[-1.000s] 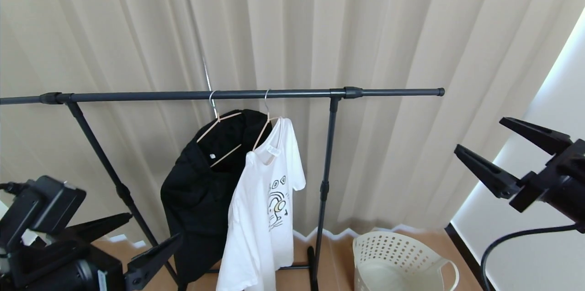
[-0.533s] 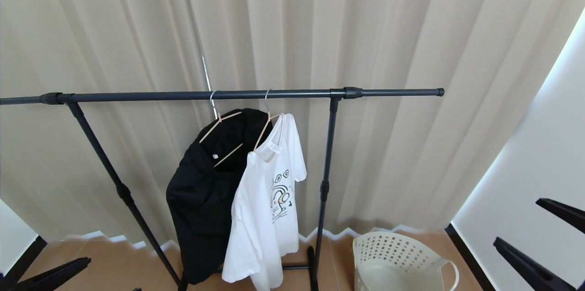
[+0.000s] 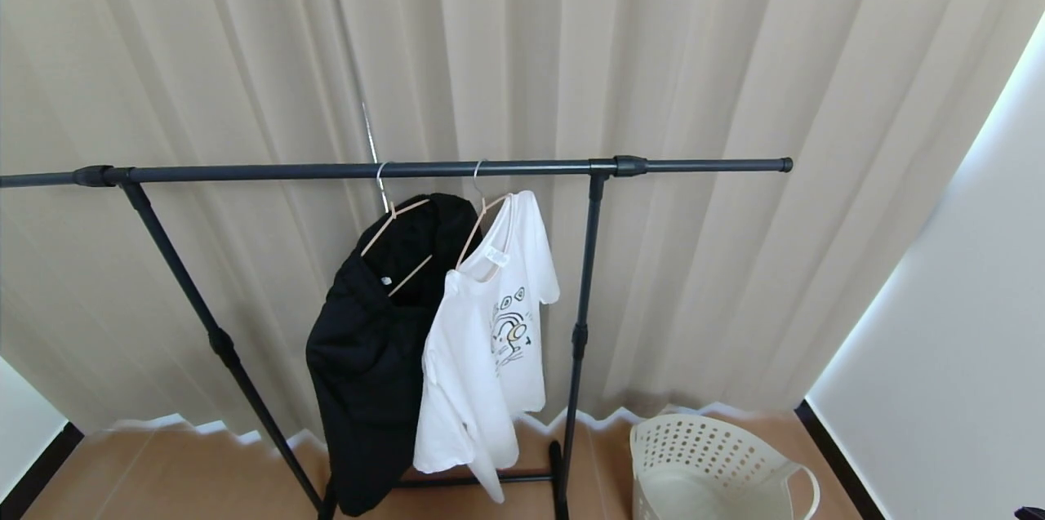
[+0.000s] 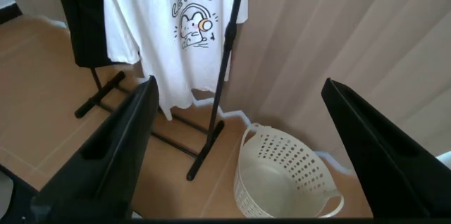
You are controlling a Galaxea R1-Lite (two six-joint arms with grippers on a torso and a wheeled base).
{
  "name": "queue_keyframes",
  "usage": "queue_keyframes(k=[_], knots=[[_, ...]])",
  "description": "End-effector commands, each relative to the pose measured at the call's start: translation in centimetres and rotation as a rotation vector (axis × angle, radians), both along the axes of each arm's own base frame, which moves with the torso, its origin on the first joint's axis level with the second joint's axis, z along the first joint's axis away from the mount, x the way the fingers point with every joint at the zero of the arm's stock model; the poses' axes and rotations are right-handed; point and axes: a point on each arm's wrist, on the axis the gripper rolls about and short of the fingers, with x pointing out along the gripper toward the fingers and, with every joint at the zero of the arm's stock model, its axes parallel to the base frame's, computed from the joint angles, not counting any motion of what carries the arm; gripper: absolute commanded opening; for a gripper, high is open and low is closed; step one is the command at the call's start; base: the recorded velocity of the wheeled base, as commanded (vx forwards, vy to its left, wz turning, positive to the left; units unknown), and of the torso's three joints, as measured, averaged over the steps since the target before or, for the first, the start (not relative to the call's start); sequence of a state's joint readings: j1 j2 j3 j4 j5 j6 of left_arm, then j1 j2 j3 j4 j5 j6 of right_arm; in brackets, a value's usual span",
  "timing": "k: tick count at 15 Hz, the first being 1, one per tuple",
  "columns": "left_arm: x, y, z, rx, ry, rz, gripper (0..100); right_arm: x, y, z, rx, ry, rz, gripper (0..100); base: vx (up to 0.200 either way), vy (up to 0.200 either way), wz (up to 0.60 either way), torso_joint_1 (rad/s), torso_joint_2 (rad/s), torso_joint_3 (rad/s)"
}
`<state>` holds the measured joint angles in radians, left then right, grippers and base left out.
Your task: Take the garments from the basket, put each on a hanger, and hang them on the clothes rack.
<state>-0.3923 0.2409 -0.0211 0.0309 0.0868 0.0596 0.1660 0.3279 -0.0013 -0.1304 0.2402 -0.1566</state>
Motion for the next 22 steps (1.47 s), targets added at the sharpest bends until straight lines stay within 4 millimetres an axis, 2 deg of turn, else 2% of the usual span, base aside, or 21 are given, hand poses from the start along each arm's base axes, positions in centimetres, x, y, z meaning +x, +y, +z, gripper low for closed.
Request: queue_keyframes(k=[1, 6, 8, 10, 14, 16, 19, 22], knots=[[-0.8, 0.3, -0.2, -0.036, -0.095, 0.023, 100, -1.9, -0.4, -0.9, 0.015, -0.131, -0.054, 100, 0.0, 0.0, 0.0, 0.0, 0.0, 0.0], [-1.1, 0.1, -0.3, -0.03, -0.112, 0.182, 100, -2.1, -0.7, -1.2, 0.084, -0.118, -0.167, 100, 0.0, 0.0, 0.0, 0.0, 0.0, 0.0], [-1.1, 0.1, -0.3, -0.033, -0.109, 0.19, 100, -2.0, -0.8, -1.1, 0.083, -0.119, -0.221, 100, 0.0, 0.0, 0.0, 0.0, 0.0, 0.0], [-1.1, -0.1, -0.2, 0.01, -0.111, 0.286, 100, -2.0, -0.9, -1.1, 0.086, -0.121, -0.249, 100, 0.0, 0.0, 0.0, 0.0, 0.0, 0.0], [-1.7, -0.3, -0.4, 0.02, -0.184, 0.356, 100, -2.1, -0.8, -1.1, 0.086, -0.125, -0.307, 100, 0.0, 0.0, 0.0, 0.0, 0.0, 0.0], [-1.8, -0.2, -0.4, -0.012, -0.19, 0.397, 100, -2.7, -0.6, -1.3, 0.095, -0.213, -0.38, 100, 0.0, 0.0, 0.0, 0.0, 0.0, 0.0], [-1.8, -0.2, -0.5, -0.09, -0.178, 0.411, 100, -2.7, -0.6, -1.3, 0.094, -0.216, -0.375, 100, 0.0, 0.0, 0.0, 0.0, 0.0, 0.0], [-2.0, -0.5, -0.6, -0.105, -0.2, 0.273, 100, -2.8, -0.5, -1.3, 0.1, -0.21, -0.325, 100, 0.0, 0.0, 0.0, 0.0, 0.0, 0.0]])
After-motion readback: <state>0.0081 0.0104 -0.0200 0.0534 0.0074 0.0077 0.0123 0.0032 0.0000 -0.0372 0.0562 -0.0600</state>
